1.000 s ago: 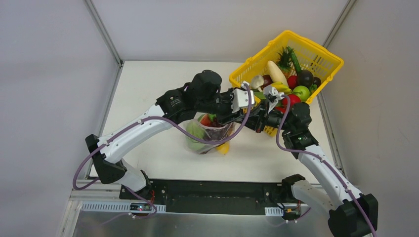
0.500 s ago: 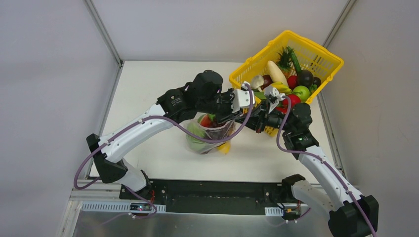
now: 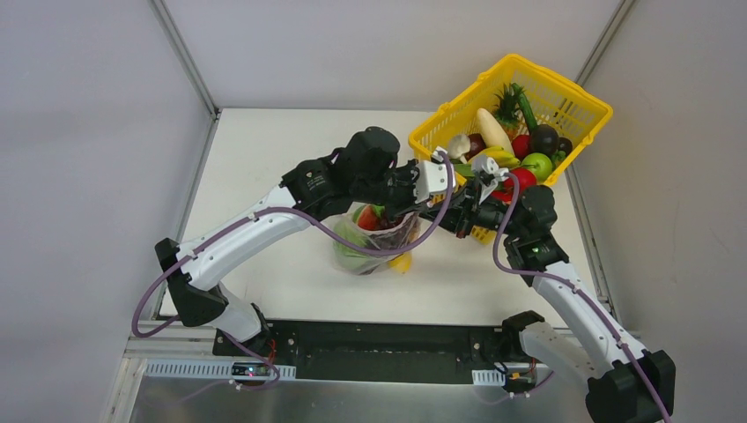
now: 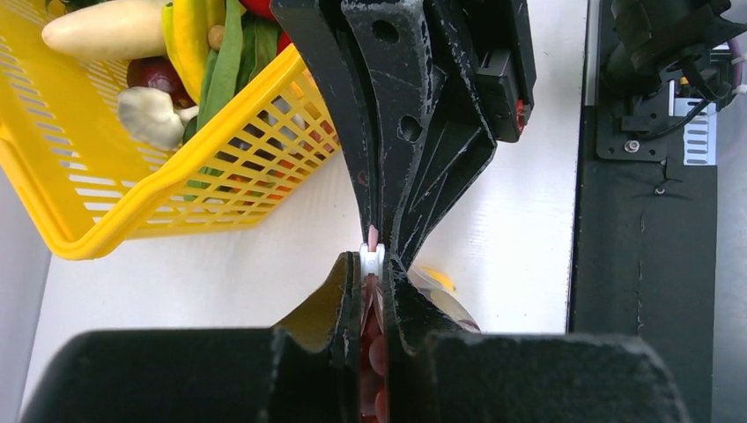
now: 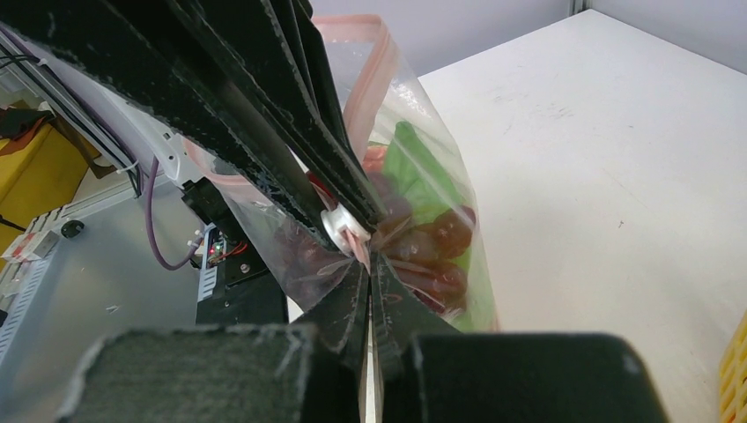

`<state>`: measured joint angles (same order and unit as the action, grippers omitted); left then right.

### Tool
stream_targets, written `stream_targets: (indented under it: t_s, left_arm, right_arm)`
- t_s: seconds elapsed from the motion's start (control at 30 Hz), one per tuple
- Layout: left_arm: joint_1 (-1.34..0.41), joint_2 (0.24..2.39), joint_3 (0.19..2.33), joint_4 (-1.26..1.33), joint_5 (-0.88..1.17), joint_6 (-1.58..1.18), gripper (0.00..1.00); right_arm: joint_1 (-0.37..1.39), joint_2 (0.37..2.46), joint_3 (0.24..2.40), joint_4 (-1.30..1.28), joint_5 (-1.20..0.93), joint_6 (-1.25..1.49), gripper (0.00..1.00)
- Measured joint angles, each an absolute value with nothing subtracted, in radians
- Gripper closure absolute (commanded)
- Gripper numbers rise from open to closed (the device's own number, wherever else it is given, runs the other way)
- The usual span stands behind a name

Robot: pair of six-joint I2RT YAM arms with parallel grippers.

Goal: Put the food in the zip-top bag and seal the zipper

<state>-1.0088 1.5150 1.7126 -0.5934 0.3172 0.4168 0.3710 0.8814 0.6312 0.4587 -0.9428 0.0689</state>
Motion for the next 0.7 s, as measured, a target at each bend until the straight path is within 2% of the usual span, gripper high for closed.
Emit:
stream_targets:
  t_s: [0.4,0.43,0.57,0.63,0.7]
  left_arm:
    - [-1.016,1.465,1.655,-0.582,0.278,0.440,1.00]
    - [-1.017,1.458,1.648,-0.580,0.278,0.440,1.00]
    - [-1.018,1.443,1.639,-0.578,0.287,0.439,1.00]
    - [-1.018,1.441,1.639,-0.579,0.300,0.439,1.00]
    - [-1.017,1.443,1.639,-0.582,0.315,0.438,1.00]
  right_arm:
    - [0.377,0.879,0.624,0.470,-0.951,0.067,1.00]
    - [0.378,0.879,0.624,0.474,-0.955,0.067,0.96]
    - [0.378,0.875,0.624,0.484,-0.982,0.064,0.71]
    - [0.377,0.871,0.624,0.485,-0.998,0.056,0.65]
    - [0.377,0.870,0.626,0.478,-1.014,0.039,0.63]
